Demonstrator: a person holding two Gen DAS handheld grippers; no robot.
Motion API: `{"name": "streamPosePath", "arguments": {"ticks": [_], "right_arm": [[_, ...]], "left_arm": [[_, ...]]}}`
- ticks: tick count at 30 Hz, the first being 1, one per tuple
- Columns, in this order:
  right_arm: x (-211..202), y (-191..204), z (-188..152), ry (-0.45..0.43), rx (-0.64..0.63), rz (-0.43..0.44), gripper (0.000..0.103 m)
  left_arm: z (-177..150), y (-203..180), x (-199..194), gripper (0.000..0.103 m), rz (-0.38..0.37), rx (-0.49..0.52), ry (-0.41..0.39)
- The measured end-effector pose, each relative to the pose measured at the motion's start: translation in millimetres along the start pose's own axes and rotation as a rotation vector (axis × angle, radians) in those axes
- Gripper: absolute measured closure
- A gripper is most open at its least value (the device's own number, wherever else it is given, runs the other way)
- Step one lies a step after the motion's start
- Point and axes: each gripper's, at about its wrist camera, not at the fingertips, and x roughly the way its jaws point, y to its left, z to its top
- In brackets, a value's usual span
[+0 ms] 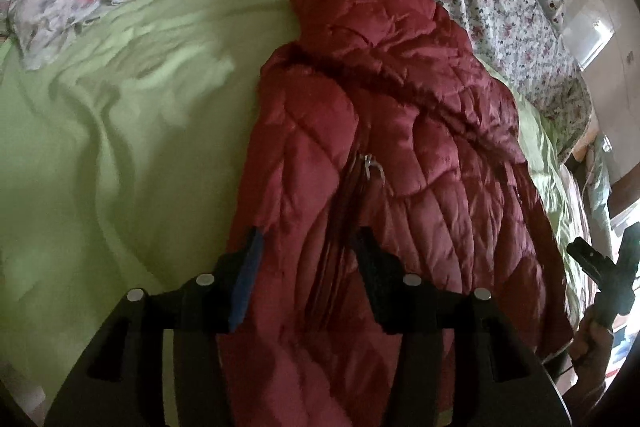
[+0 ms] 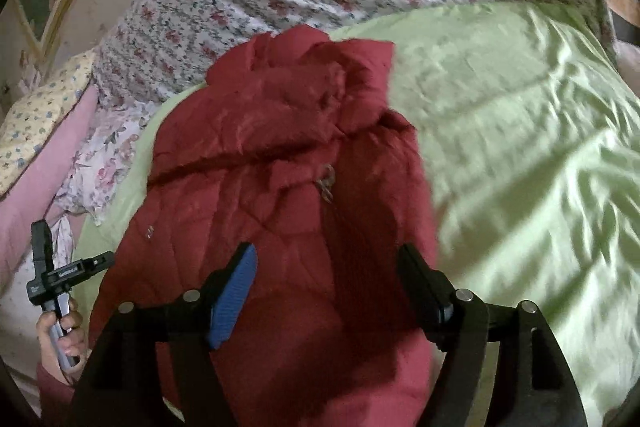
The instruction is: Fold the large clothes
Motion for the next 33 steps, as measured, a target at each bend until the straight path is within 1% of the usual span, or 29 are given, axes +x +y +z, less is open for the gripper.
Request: {"name": "streamPosePath", "arguments": {"ticks": [2, 4, 8, 13, 21, 24, 27, 29, 33], "right_arm": [[-4, -8, -6, 0.014, 0.011, -0.024, 0.028], [-7, -13, -13, 0.028, 0.022, -0.035, 0.028], [-9, -16, -25, 0.064, 0.036, -0.041, 0.028], [-3, -6, -39, 0.117, 0.008, -0.046, 0.024], [7, 5, -64, 0.219, -0.080, -0.090, 0.024], [3, 7, -71, 0.229, -0.114, -0.086, 0.025], [-1, 9, -75, 0.238, -0.147, -0.080, 0.029], [-3, 7, -77, 0.241, -0.154, -0.075, 0.037], [-8, 2, -79, 0.231, -0.140, -0.040, 0.038]], "left_arm": [[-6, 1, -5, 0.048, 0.002, 0.011, -0.006], [-11, 0, -8, 0.044, 0.019, 0.021, -0.014], [-16, 6, -11, 0.044, 0.026, 0.014, -0.017], [-21, 11, -14, 0.044, 0.029, 0.016, -0.010], [-42, 13, -4, 0.044, 0.030, 0.053, 0.067], [-53, 12, 1, 0.044, 0.021, 0.069, 0.097], [-61, 10, 4, 0.044, 0.010, 0.075, 0.125], [-66, 9, 3, 0.044, 0.010, 0.091, 0.131], [-72, 6, 1, 0.044, 0.007, 0.129, 0.133]]}}
